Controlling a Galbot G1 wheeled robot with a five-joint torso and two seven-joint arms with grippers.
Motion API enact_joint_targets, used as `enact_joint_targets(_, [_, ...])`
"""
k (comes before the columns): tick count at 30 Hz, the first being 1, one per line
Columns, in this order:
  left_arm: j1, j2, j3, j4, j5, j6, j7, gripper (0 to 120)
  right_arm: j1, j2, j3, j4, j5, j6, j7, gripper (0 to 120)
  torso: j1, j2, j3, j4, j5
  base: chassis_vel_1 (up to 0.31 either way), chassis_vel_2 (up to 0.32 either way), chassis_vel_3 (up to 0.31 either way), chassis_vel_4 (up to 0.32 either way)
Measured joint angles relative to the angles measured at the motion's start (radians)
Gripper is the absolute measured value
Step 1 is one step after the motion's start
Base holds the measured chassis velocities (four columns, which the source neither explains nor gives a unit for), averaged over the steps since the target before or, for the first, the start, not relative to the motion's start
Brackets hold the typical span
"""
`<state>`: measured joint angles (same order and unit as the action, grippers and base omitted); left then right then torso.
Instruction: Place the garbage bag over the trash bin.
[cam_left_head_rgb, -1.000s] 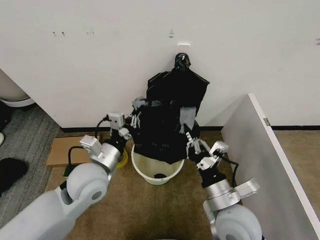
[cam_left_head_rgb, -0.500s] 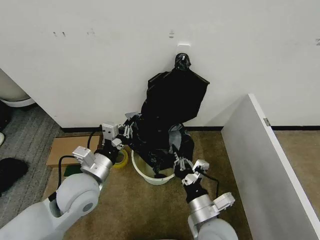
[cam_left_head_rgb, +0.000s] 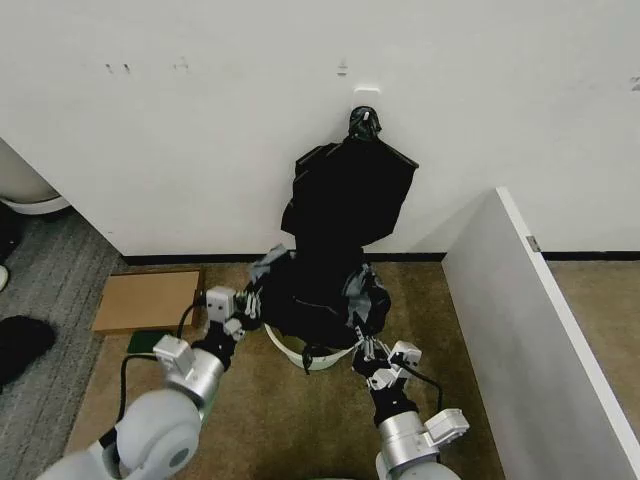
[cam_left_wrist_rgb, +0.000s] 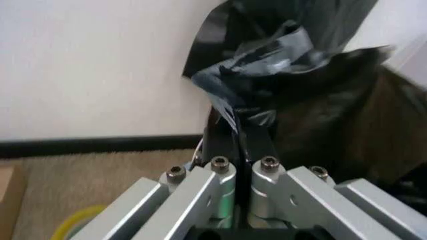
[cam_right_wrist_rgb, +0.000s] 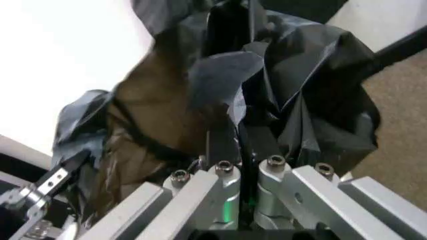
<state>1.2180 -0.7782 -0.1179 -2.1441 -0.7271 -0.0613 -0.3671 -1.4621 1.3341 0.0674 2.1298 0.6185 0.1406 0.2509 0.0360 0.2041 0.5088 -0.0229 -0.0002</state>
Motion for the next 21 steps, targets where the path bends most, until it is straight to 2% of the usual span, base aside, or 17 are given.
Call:
enact_joint_targets(7, [0.048, -0.041, 0.000, 0.011, 0.025, 0.000, -0.025, 0, -0.021, 0.026, -0.015, -0.053, -0.092, 0.025, 0.013, 0, 0.000, 0.000, 0.000, -0.0001, 0.0002, 0.000, 0.000, 0.000, 0.000])
enact_joint_targets(14, [0.134, -0.049, -0.011, -0.010, 0.036, 0.007, -0.038, 0, -0.051, 0.012, -0.002, -0.062, -0.121, 0.018, 0.060, 0, 0.000, 0.000, 0.000, -0.0001, 0.0003, 0.000, 0.000, 0.000, 0.000])
enact_joint_targets(21, [0.167, -0.054, -0.012, -0.006, 0.045, 0.015, -0.053, 0, -0.044, 0.018, -0.004, -0.076, -0.122, -0.003, 0.111, 0, 0.000, 0.000, 0.000, 0.0000, 0.0002, 0.000, 0.000, 0.000, 0.000])
